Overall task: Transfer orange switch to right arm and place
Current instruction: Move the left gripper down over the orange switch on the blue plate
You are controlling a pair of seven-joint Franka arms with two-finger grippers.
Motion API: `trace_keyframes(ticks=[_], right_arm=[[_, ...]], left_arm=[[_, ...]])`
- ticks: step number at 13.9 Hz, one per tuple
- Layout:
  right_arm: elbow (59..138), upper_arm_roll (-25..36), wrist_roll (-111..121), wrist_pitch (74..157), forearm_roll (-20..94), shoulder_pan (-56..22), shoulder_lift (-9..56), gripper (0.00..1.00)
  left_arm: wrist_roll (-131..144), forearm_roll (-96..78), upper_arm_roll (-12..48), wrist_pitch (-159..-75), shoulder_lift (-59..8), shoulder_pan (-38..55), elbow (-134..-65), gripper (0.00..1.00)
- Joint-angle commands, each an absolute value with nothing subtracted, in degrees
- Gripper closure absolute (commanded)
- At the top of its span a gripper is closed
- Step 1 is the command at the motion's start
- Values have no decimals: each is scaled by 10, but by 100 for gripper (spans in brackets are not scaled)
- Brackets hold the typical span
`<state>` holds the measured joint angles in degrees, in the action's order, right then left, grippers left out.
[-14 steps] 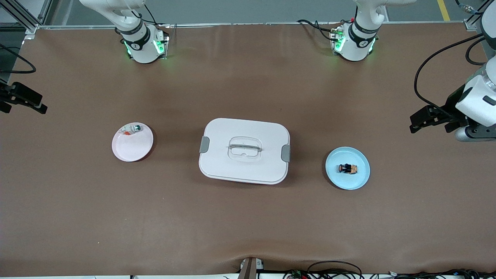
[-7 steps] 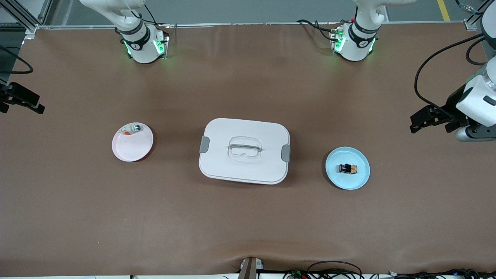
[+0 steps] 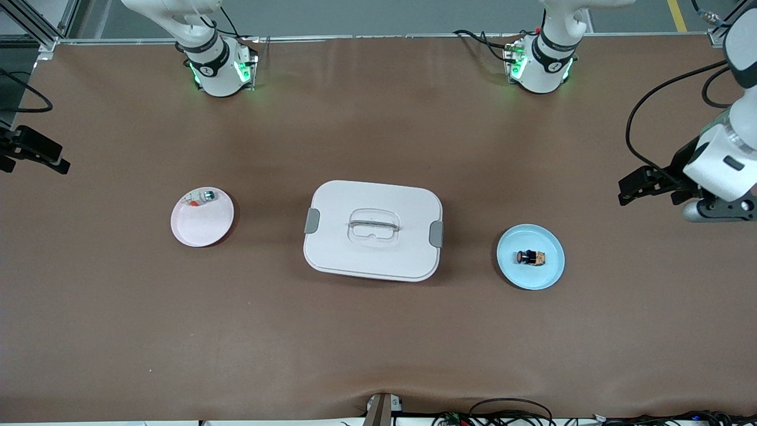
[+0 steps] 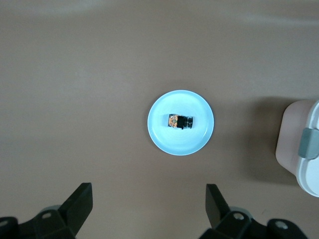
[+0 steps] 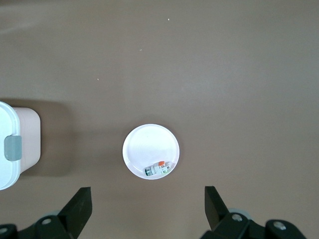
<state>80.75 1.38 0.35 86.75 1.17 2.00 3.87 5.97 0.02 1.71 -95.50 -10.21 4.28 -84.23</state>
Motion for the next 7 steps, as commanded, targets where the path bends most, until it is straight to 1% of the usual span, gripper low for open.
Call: trace_keyframes(ticks=[1,4,7], right_arm=[[815,11,-4,870,12,23,31,0],[815,11,-4,870,12,23,31,0],[815,11,-4,871,12,23,32,0]], left_arm=[[64,-9,16,-950,-136,48,-832,0],[62,-8,17,-969,-179,60,-831,0],[57,-8,24,-1019,-233,61,-832,0]])
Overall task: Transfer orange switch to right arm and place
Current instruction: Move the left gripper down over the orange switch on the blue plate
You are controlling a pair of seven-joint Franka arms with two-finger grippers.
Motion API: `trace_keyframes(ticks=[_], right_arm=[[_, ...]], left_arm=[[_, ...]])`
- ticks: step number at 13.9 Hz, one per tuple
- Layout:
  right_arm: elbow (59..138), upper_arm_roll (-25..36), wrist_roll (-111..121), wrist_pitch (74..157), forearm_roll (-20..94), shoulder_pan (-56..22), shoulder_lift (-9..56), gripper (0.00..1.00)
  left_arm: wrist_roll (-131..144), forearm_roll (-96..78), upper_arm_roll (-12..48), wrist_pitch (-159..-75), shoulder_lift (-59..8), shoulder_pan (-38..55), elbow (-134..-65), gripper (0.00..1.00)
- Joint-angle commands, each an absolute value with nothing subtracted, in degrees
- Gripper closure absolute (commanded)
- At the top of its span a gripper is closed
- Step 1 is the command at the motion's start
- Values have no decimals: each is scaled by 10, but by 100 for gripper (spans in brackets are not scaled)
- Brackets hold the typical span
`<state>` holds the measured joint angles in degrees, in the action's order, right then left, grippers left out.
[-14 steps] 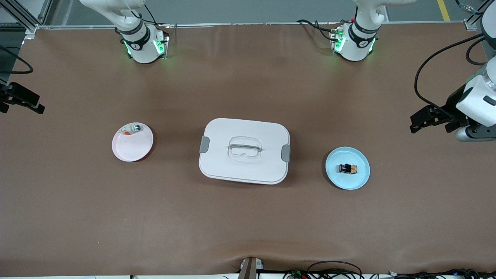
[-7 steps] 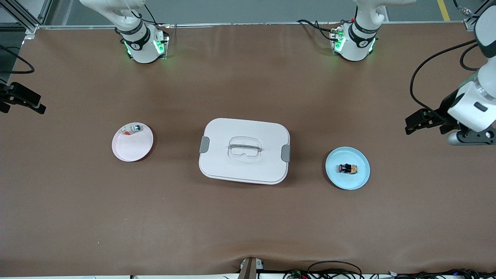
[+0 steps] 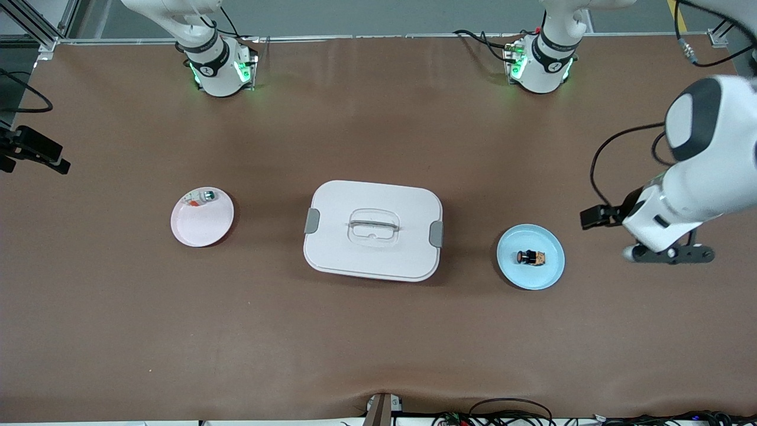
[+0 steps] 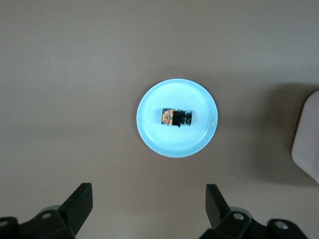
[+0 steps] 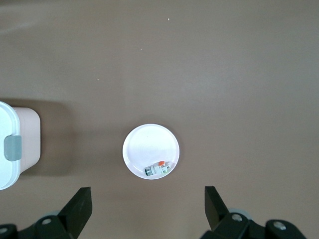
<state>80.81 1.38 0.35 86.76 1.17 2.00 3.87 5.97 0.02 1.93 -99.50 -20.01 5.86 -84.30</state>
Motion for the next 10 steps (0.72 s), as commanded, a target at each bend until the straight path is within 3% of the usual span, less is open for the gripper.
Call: trace_keyframes(ticks=[1,6,10], right_arm=[[815,11,-4,871,12,23,32,0],[816,11,-4,870,12,25,31,0],[816,11,-4,870,12,25,32,0]], left_arm=[[57,-7,29,-1033,-247,61,-832,0],[57,-7,36,-1102,-314,73,-834,0],[55,-4,36,-1162,-325,73,-891,0]])
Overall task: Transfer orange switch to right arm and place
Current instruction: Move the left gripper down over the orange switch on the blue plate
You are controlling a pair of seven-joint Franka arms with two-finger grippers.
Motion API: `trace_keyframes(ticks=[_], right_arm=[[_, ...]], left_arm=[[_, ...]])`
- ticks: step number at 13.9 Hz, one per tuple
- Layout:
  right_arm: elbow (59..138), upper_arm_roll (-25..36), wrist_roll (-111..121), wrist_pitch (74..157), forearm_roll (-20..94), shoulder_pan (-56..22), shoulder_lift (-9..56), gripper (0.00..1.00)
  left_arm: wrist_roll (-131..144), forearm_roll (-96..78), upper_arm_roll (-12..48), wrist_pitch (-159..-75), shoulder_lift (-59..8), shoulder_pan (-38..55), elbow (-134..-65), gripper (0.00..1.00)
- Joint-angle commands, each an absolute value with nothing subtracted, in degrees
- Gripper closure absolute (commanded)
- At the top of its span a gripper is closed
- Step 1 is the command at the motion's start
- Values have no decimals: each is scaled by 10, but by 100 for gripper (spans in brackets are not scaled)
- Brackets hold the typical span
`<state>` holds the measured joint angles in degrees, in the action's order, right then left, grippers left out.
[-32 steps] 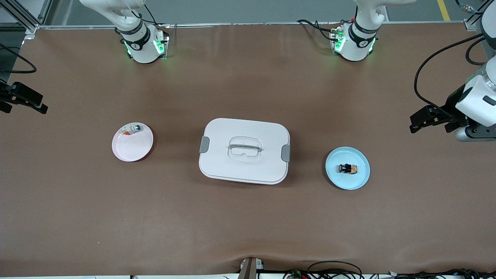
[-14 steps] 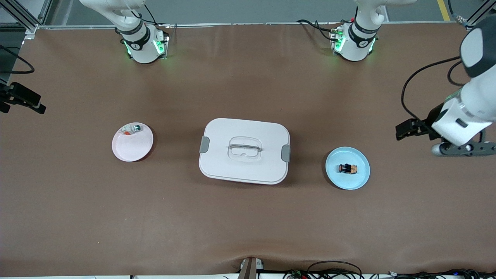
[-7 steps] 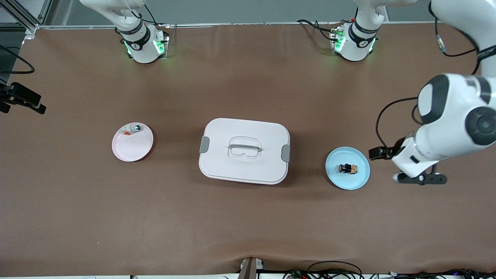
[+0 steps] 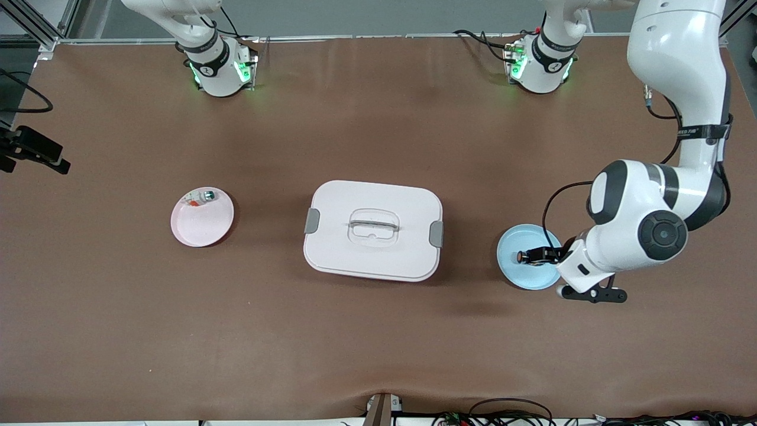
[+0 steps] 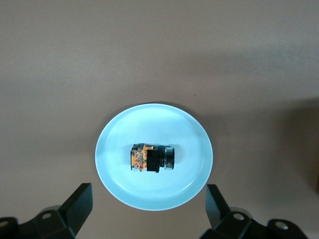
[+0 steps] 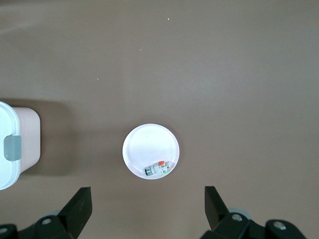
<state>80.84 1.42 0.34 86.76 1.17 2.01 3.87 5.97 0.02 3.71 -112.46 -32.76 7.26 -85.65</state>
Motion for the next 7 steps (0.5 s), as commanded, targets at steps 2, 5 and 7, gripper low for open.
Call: trace_keyframes(ticks=[2,5,7], right_arm=[[816,11,-4,870,12,25,32,0],[816,11,-5,870,12,25,32,0],[816,11,-5,870,12,25,31,0]], left_arm=[[54,-4,36,-1204,-327,73,-924,0],[54,-3,36,-1223,-337,73,-941,0],[54,-2,36,-1231,-345,73,-946,0]])
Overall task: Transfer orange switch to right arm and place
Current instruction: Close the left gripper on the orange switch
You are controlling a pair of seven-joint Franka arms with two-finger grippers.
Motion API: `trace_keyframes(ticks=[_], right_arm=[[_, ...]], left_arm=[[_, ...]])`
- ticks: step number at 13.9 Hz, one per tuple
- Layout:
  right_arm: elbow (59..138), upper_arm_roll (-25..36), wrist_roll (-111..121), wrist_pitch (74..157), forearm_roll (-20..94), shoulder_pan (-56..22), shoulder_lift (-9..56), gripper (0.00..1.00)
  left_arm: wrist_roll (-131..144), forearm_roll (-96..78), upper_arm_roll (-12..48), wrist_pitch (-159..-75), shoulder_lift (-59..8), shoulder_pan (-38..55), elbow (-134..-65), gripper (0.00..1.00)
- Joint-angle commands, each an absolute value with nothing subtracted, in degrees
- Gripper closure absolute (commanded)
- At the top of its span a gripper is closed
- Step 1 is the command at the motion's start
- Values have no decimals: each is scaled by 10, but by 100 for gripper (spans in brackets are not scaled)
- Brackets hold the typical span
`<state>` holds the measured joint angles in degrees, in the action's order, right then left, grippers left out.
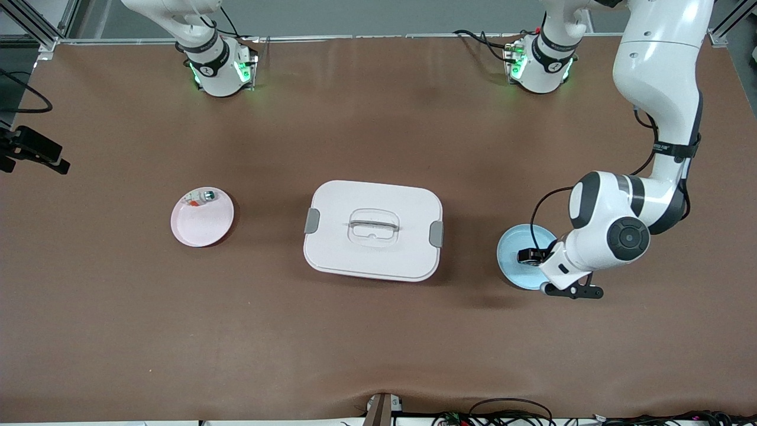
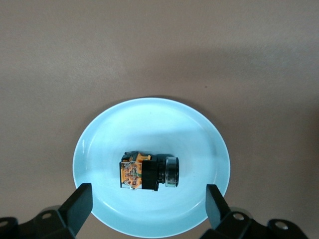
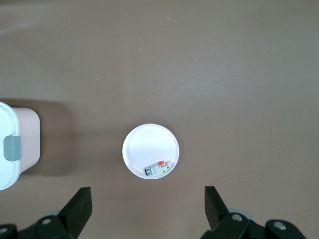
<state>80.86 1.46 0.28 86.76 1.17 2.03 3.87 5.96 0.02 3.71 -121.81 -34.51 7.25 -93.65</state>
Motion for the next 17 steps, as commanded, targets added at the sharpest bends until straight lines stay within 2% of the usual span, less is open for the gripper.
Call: trace_keyframes(ticks=[1,5,17], right_arm=[[816,11,-5,870,12,25,32,0],[816,11,-5,869,12,25,31,0],[816,11,-6,870,12,24,31,0]], left_arm=[[53,0,36,-1233,-346,73,-949,0],[54,0,36,-1276,-361,74,-964,0],[48,1,36,-1321,-380,74,-998,0]])
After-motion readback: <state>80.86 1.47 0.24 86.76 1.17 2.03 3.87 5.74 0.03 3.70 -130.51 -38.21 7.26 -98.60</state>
